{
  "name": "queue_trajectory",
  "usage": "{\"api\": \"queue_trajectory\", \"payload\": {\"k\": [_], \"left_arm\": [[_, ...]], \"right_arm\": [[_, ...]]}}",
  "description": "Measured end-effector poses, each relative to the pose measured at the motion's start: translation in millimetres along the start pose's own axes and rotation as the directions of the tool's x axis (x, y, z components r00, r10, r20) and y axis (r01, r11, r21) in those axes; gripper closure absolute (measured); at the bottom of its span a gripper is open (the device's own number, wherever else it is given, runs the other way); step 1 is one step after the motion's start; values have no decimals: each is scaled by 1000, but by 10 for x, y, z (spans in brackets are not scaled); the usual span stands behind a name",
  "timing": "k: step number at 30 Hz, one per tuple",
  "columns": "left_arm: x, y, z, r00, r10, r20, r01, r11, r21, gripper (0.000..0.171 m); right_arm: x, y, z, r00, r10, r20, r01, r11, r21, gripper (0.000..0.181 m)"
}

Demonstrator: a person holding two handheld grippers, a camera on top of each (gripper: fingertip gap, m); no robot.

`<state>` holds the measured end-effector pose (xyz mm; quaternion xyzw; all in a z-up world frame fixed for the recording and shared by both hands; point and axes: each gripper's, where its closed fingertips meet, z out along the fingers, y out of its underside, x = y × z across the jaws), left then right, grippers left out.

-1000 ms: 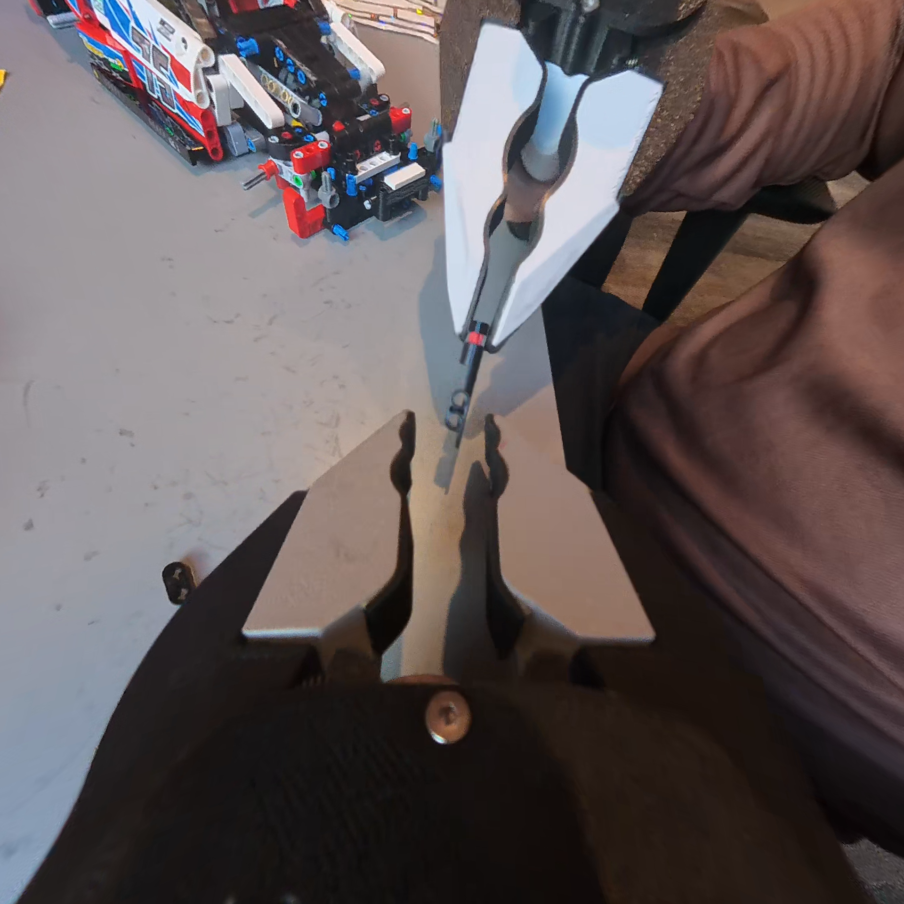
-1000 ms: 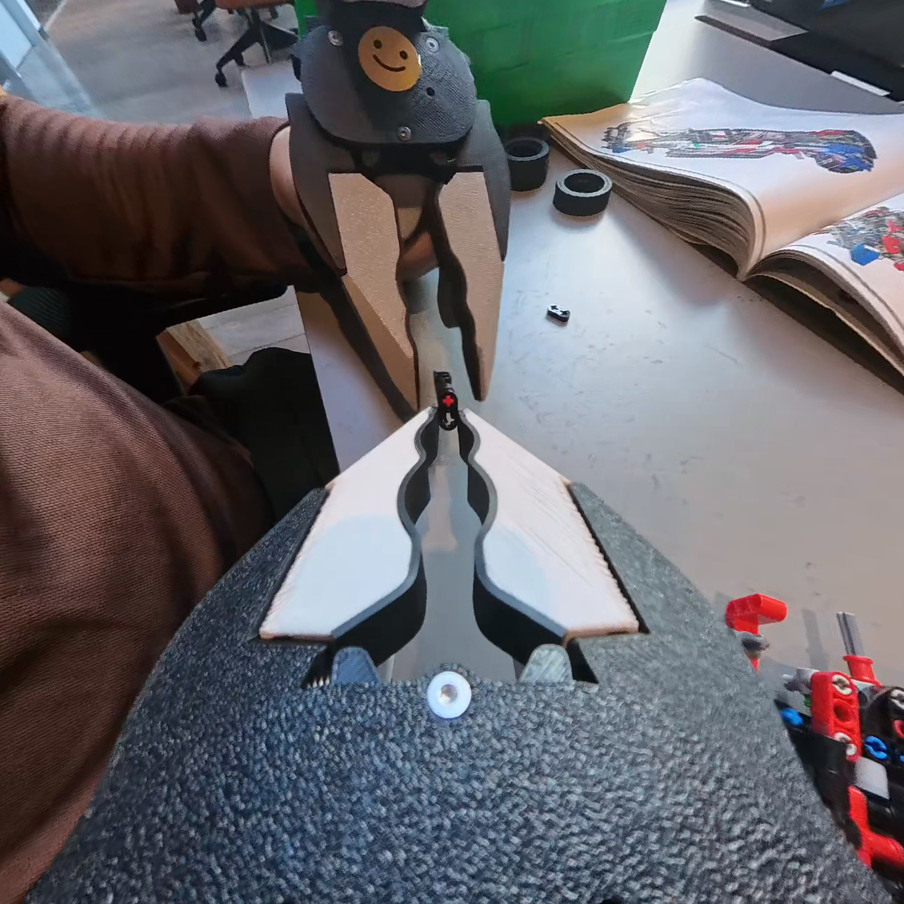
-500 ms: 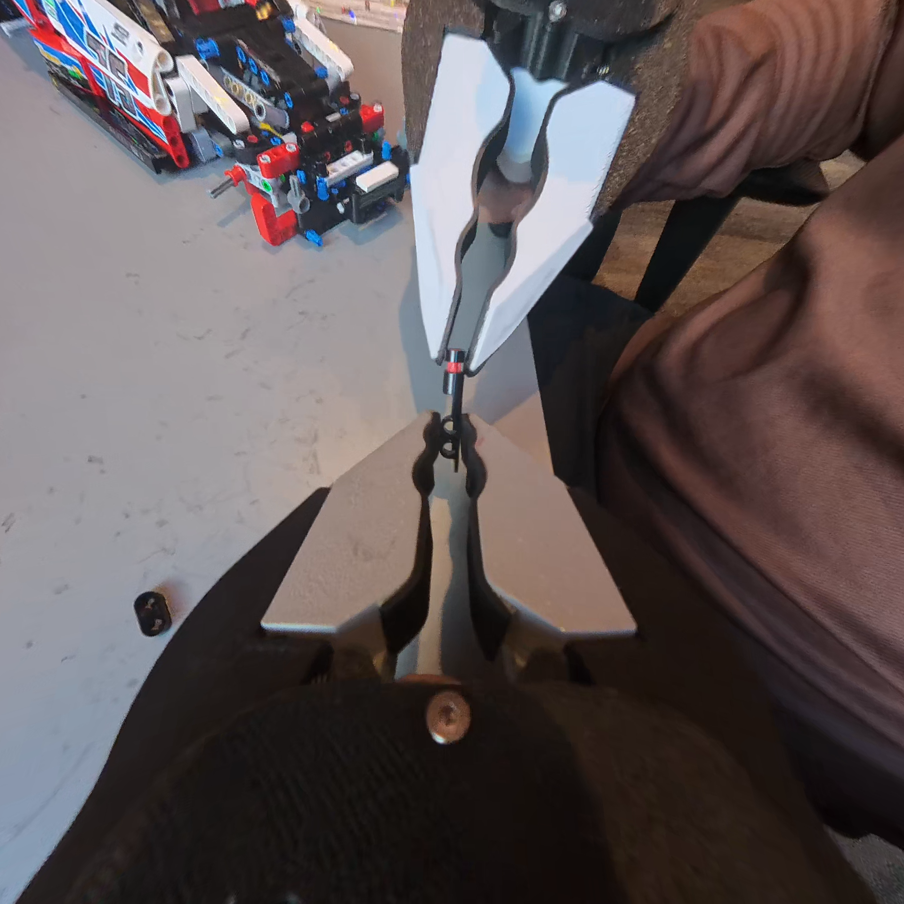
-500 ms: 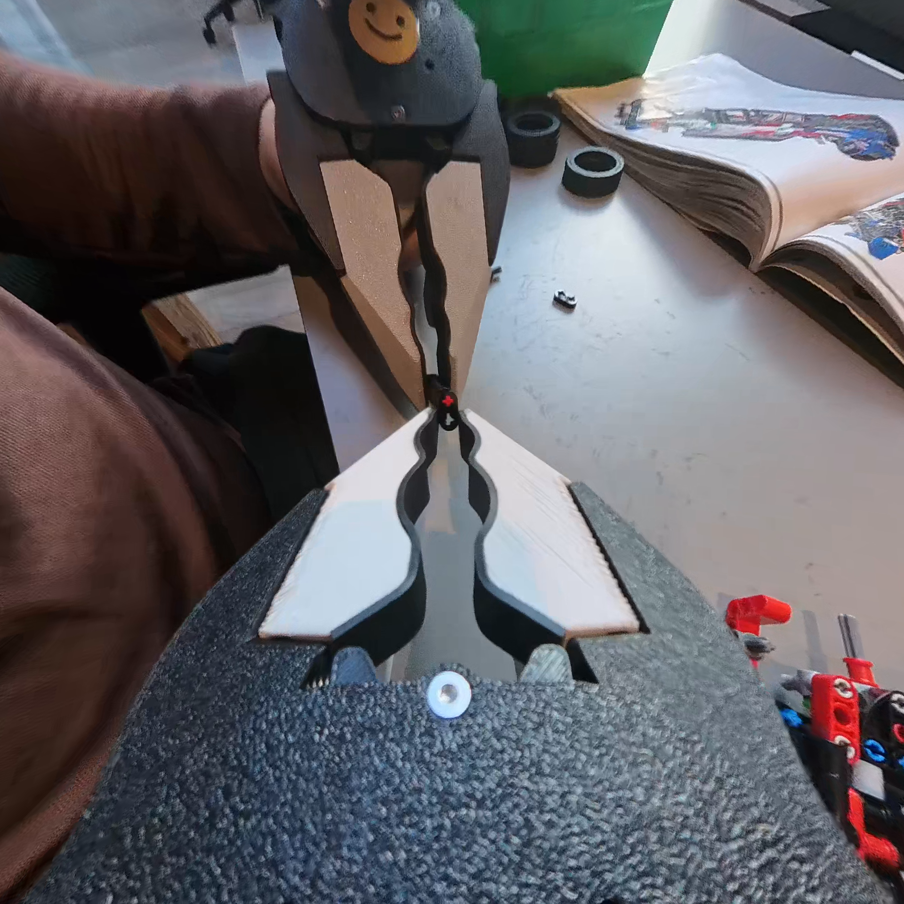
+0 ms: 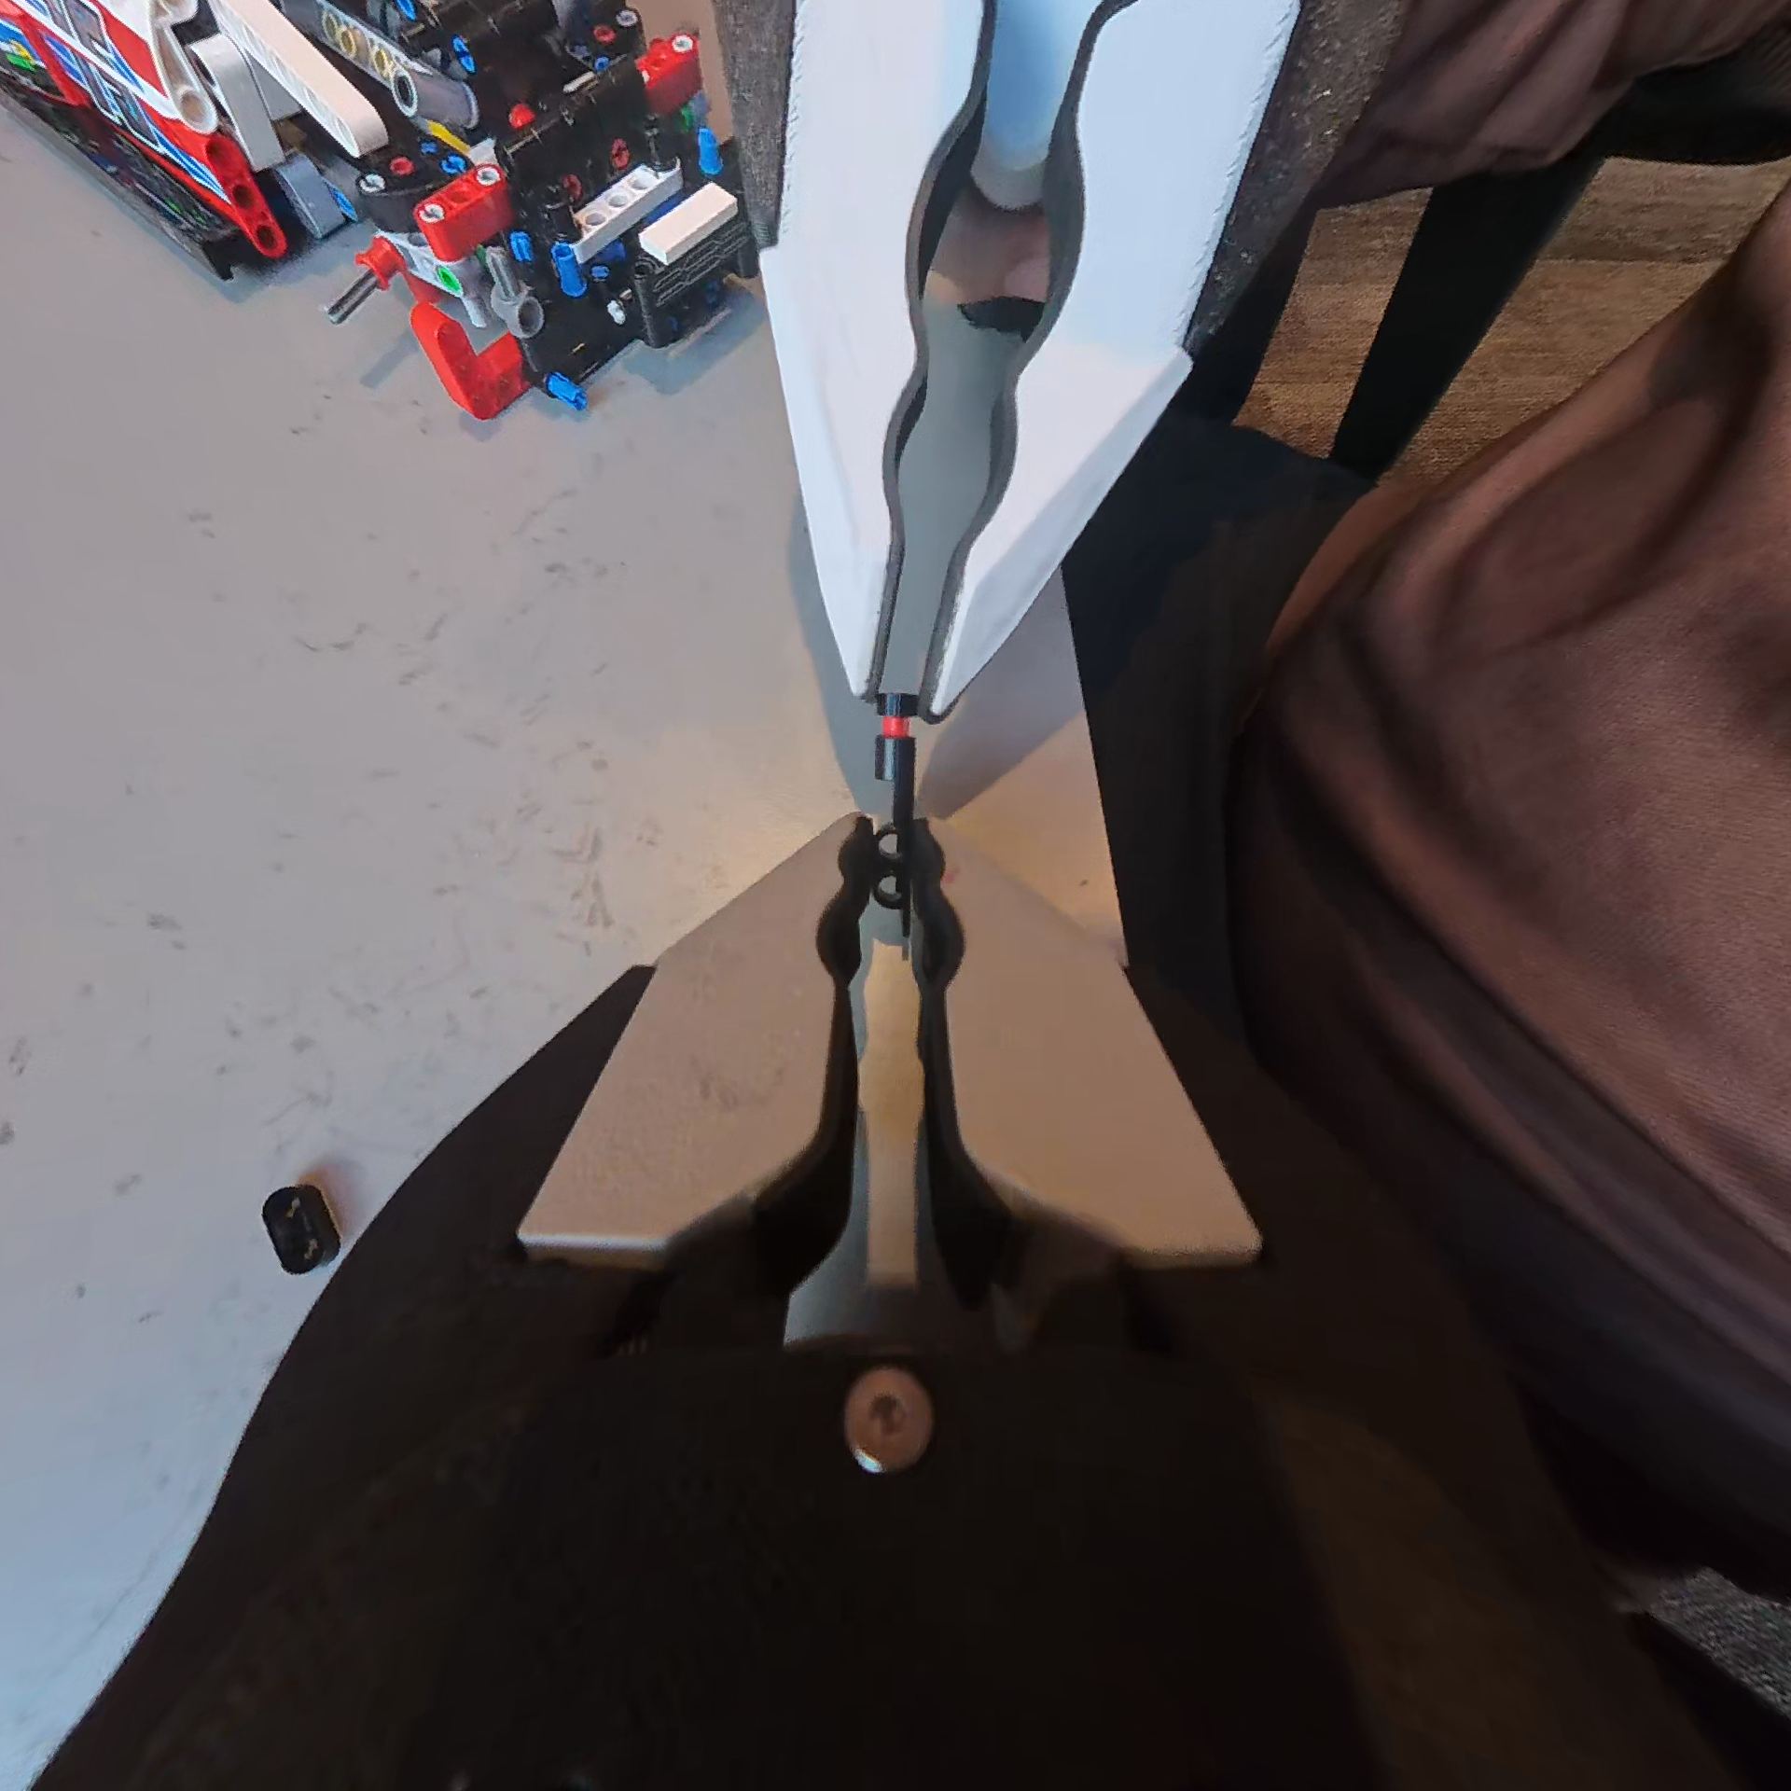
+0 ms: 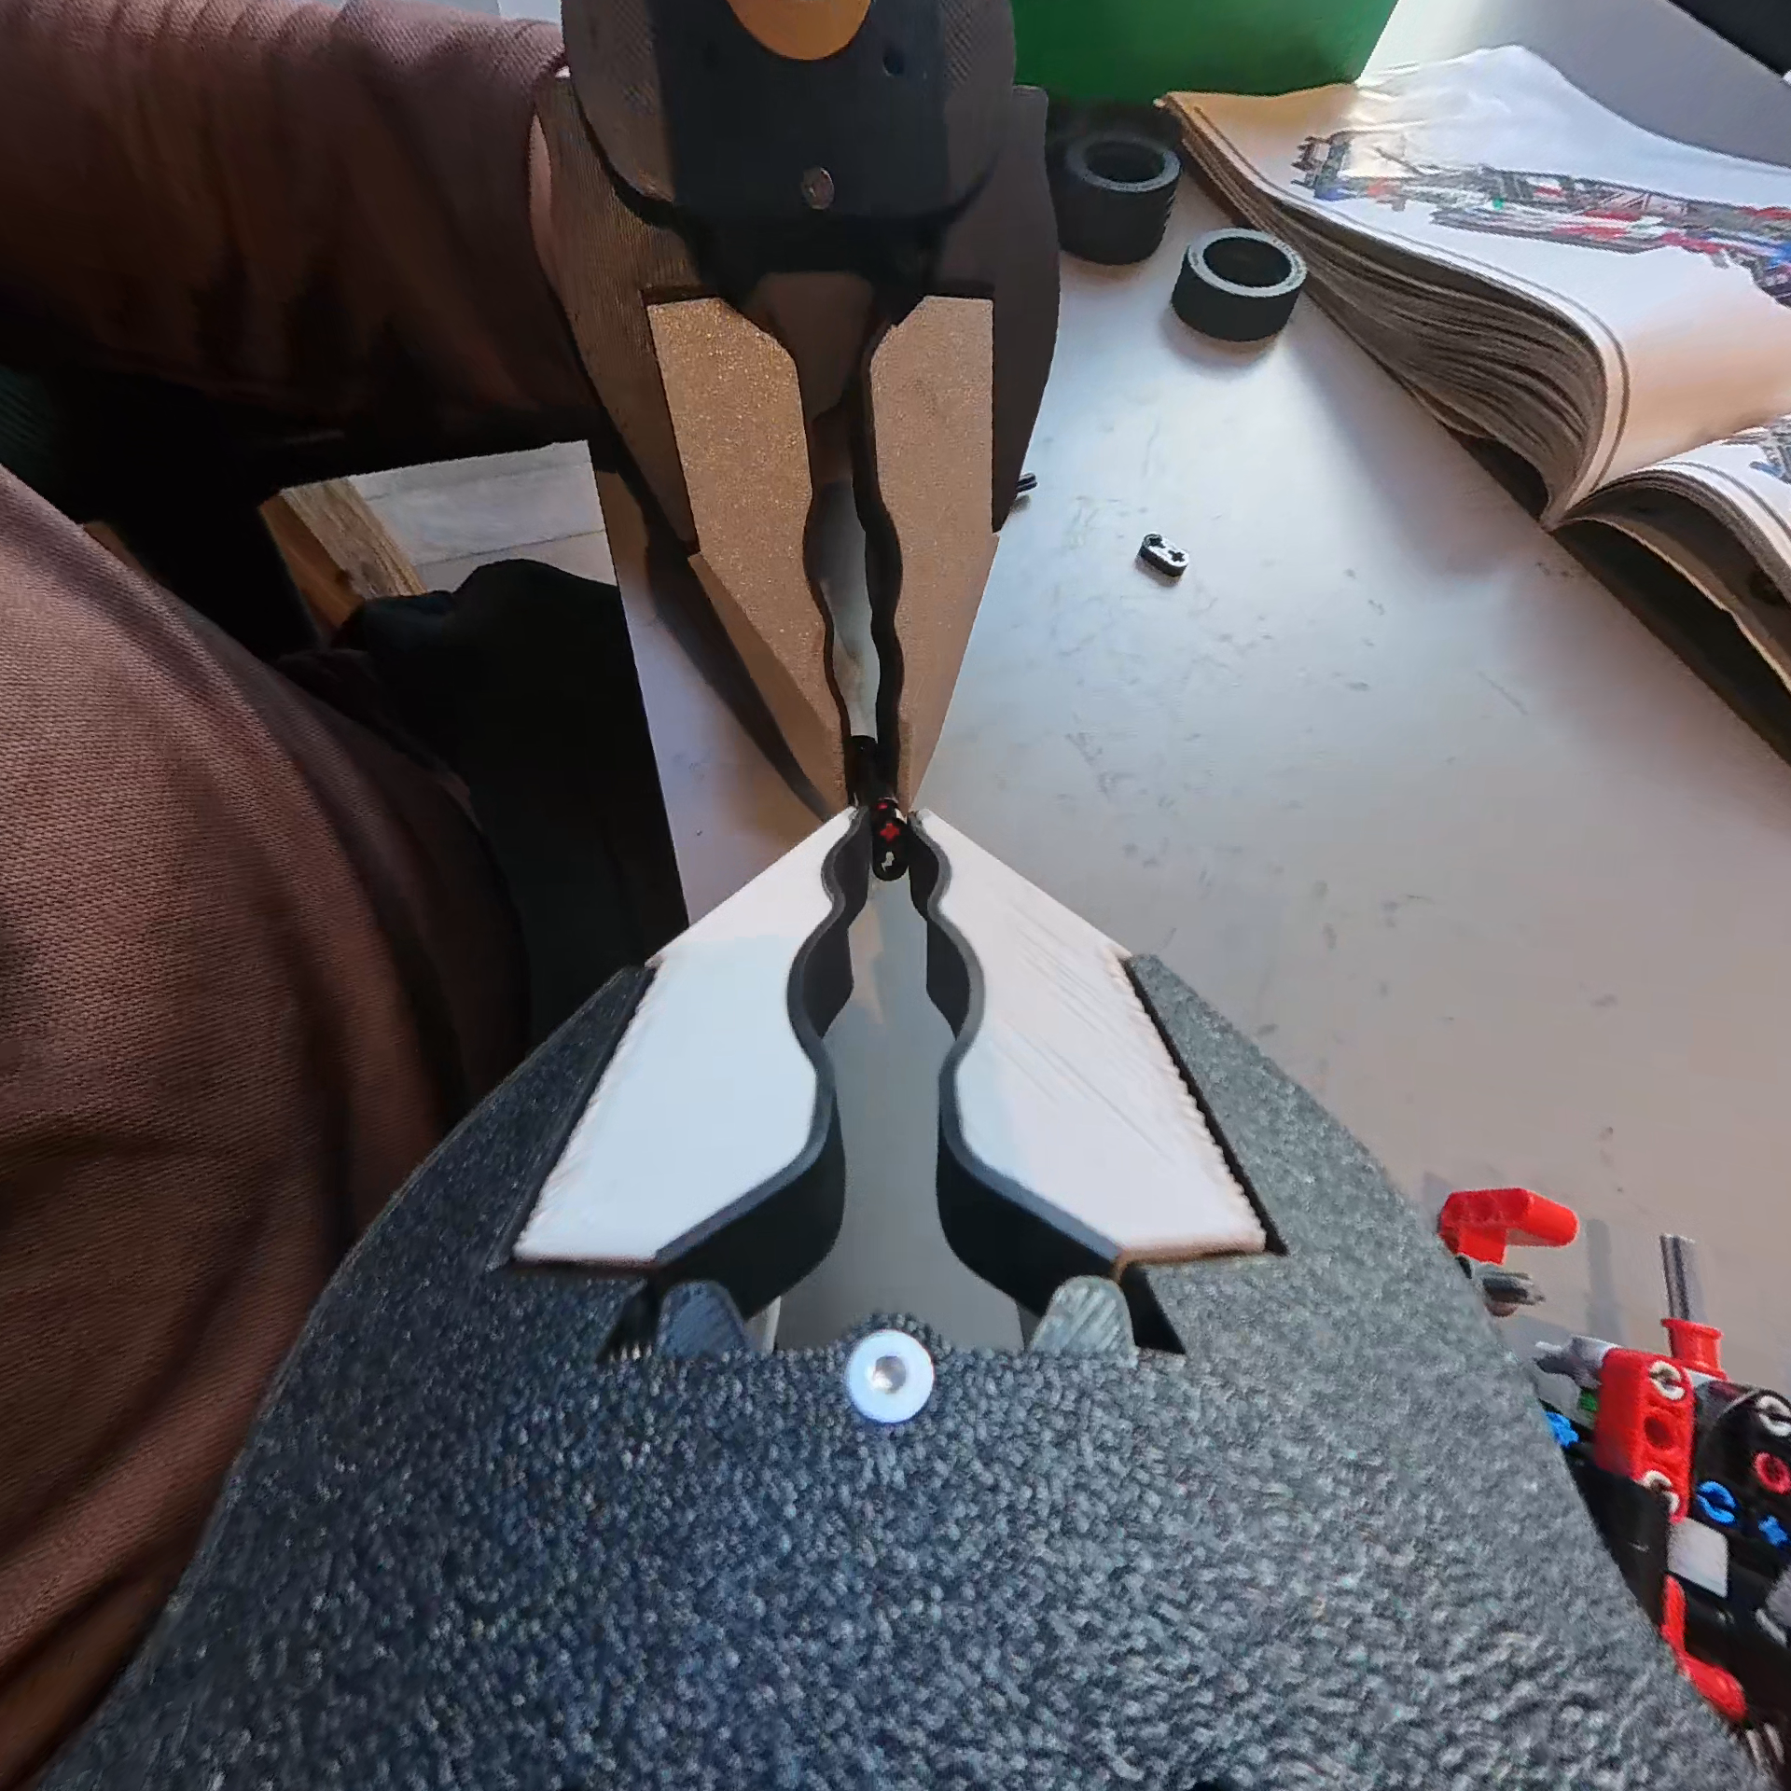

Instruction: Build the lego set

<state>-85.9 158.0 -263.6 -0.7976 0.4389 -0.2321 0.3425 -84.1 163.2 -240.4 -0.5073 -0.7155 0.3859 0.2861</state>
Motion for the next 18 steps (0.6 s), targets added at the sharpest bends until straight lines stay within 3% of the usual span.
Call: {"api": "queue_trajectory", "payload": {"k": [18], "left_arm": [[38, 63, 34, 999, 49, -11, -50, 998, -49, 167]], "right_arm": [[-56, 223, 101, 998, -41, 41, 47, 987, -152, 174]]}}
